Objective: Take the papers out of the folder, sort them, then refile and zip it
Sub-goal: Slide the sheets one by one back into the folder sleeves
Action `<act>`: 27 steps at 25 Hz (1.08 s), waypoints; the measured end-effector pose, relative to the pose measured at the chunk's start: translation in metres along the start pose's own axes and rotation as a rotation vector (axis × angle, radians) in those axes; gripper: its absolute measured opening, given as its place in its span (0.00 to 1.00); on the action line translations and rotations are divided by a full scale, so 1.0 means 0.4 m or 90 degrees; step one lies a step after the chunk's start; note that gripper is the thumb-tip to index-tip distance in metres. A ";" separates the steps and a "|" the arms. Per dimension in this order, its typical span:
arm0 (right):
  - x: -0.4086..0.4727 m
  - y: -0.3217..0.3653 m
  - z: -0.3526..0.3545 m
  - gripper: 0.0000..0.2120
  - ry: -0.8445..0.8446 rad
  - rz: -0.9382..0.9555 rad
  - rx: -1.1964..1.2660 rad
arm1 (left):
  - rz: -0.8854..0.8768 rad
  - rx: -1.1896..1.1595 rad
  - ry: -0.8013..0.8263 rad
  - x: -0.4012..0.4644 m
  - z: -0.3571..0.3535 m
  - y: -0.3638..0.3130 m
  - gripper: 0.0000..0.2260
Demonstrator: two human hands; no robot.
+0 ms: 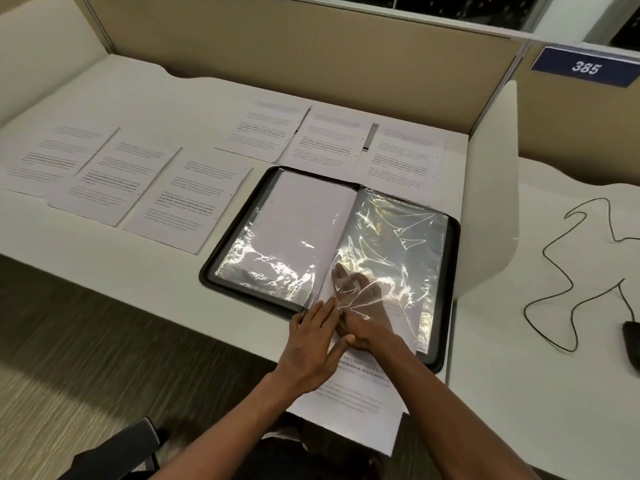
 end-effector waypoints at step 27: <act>-0.129 -0.013 -0.162 0.29 -0.288 -0.270 0.002 | -0.063 -0.063 -0.022 0.152 0.003 0.056 0.25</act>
Point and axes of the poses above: each hand's wrist, its own x-axis towards the middle knuckle, its own z-axis out of the back of the hand, y = z × x, the point moved 1 cm from there along x, towards the middle knuckle, and after that the axes turned 7 degrees about -x, right-handed, at the moved point
